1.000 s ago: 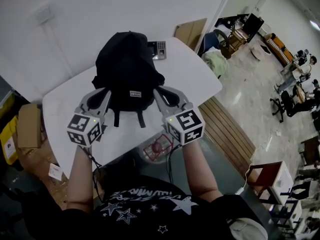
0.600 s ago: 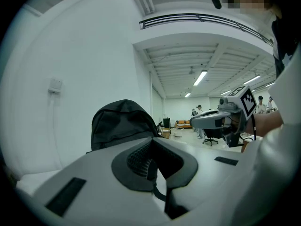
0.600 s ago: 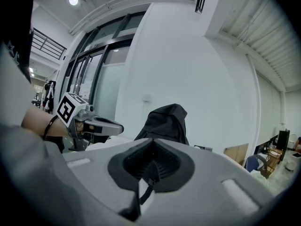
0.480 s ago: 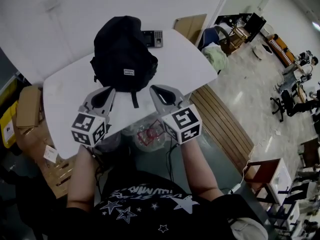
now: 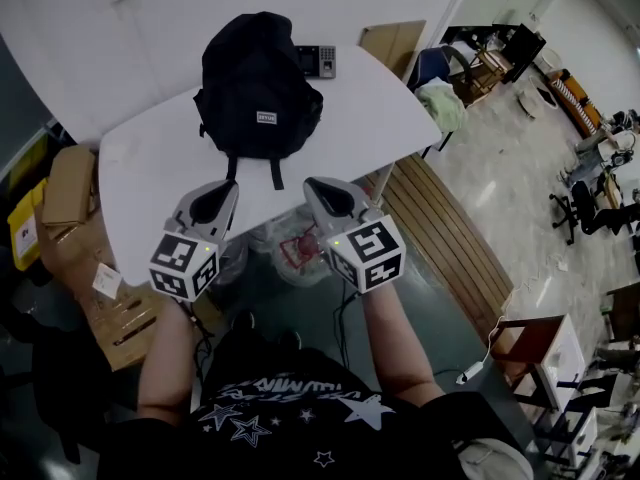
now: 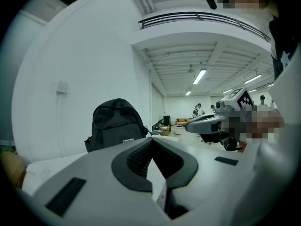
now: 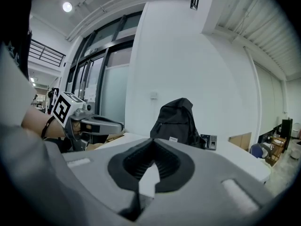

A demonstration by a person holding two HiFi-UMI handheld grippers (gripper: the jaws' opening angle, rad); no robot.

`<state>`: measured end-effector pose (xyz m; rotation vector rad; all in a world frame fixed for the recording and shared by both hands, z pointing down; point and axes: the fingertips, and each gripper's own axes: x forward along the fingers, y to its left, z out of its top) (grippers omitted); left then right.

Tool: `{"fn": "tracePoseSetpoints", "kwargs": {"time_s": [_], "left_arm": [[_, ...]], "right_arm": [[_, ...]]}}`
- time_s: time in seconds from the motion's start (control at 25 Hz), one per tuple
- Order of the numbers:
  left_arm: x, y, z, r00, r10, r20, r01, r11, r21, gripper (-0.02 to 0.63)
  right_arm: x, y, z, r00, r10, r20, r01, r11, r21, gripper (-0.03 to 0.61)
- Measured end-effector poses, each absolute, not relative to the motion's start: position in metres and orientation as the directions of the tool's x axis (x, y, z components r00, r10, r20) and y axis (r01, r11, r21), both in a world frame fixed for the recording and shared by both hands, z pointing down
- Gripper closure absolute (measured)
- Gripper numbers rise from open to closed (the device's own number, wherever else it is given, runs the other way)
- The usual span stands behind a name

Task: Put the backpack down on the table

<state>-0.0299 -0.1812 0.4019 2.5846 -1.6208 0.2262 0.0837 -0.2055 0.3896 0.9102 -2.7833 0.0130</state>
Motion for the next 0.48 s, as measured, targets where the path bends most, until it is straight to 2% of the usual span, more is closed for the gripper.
{"fn": "tracePoseSetpoints", "kwargs": {"time_s": [0.2,0.48], "left_arm": [[-0.032,-0.171,0.409,0.442,-0.880,0.172,-0.893,-0.450,-0.011,0.606],[-0.047,-0.139,0.419,0.490,-0.852,0.185,-0.868,-0.497,0.014,0.606]], "right_arm": [[0.085,-0.184,0.397,-0.790,-0.586,0.179,-0.589,0.807,0.041,0.578],[0.073,-0.151,0.402,-0.741,-0.637,0.214,-0.642,0.765,0.053,0.578]]}}
